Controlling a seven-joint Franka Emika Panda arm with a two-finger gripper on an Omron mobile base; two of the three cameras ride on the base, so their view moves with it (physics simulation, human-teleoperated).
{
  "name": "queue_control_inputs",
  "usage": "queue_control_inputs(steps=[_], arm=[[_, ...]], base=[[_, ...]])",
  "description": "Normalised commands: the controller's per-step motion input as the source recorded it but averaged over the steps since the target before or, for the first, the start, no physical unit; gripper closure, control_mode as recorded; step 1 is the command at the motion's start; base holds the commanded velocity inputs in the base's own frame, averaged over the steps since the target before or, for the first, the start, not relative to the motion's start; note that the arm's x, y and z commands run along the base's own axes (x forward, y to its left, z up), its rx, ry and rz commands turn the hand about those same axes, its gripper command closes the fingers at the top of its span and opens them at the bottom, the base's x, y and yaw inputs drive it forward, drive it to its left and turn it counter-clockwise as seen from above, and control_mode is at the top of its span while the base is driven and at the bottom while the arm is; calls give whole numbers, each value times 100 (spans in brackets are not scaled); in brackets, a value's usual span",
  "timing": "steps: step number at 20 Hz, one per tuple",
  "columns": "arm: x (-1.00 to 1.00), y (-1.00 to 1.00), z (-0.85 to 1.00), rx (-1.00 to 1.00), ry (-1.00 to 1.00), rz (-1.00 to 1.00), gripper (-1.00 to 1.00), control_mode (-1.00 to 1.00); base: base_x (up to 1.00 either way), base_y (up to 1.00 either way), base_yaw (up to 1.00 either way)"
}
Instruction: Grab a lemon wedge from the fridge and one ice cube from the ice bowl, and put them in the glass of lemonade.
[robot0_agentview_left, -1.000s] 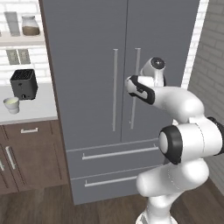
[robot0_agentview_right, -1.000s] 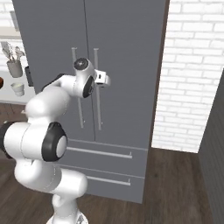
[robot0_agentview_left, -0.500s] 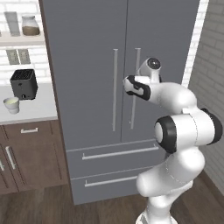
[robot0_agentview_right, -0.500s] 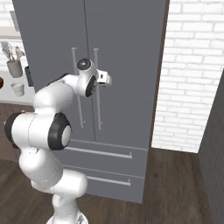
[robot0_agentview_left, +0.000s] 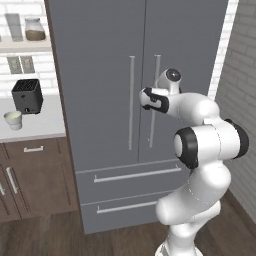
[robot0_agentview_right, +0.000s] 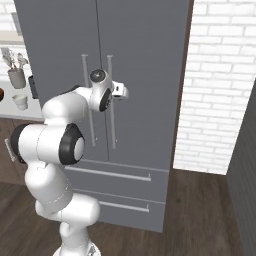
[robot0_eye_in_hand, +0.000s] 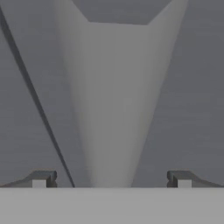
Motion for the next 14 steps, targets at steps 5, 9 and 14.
queue_control_inputs(steps=[5,9,14], arm=[[9,0,-2,0,0,0,-100,-100],[0,0,0,0,0,0,100,-100],[0,0,0,0,0,0,100,-100]], base=[[0,0,0],[0,0,0],[0,0,0]])
